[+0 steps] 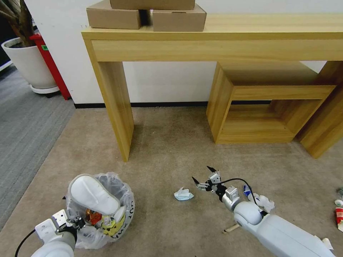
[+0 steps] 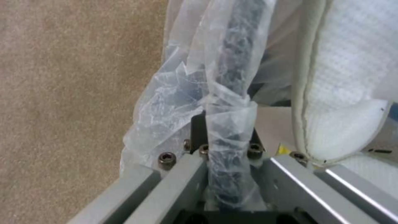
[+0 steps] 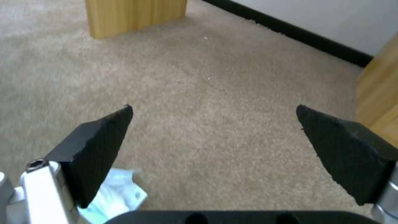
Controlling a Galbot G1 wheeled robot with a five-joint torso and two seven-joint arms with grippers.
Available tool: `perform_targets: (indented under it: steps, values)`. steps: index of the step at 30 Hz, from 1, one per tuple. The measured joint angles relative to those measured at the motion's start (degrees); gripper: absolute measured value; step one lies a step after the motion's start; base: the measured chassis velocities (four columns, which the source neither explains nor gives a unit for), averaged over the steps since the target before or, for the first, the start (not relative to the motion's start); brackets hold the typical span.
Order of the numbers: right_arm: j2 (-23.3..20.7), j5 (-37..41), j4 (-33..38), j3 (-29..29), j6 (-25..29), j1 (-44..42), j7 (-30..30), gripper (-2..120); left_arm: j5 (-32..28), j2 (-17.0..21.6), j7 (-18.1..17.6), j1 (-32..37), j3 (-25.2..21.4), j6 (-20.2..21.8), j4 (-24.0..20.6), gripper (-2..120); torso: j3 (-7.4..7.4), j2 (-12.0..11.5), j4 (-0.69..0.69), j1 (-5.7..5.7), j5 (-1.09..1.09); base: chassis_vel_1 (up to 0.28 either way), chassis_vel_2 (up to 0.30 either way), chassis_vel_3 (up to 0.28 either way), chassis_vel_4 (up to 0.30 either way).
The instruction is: Pick up the trash bin and place the garbage on the floor into it.
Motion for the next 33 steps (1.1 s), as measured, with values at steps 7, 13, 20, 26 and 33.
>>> perform_targets:
  steps: [7, 13, 20, 26, 33]
  values:
    - [-6.1, -4.3, 4.8, 1.9, 4.2, -4.6, -0.4, 100, 1.9, -2.1, 0.4, 1.8, -0.6, -0.1, -0.6, 0, 0.0, 0.0, -0.01, 0.0, -0.01, 0.0, 0.0, 0.0, 0.0]
    - [-9.1, -2.0, 4.1, 3.3, 9.5, -7.5, -7.7, 100, 2.6, -2.5, 0.1, 1.3, 0.1, 0.1, -1.2, 0, 0.0, 0.0, -0.05, 0.01, 0.0, 0.0, 0.0, 0.0, 0.0]
    - [-6.4, -1.0, 1.4, 2.6, 13.7, -5.3, -14.4, 100, 2.5, -2.4, 0.0, 1.4, -0.2, 0.2, -1.0, 0, 0.01, 0.0, -0.02, 0.01, 0.0, 0.0, 0.0, 0.0, 0.0]
    - [-3.9, -0.6, 0.5, 0.7, 13.0, -2.8, -15.7, 100, 2.4, -2.2, 0.0, 1.0, 0.0, 0.2, -0.5, 0, 0.01, 0.0, 0.01, 0.01, 0.01, 0.0, 0.0, 0.0, 0.0]
    - [-1.3, -2.0, -1.1, -0.8, 12.7, -2.3, -16.8, 100, 1.4, -0.4, 0.0, -1.1, 1.4, 0.1, 1.3, 0, 0.0, 0.0, -0.01, 0.01, 0.02, 0.0, 0.0, 0.0, 0.0]
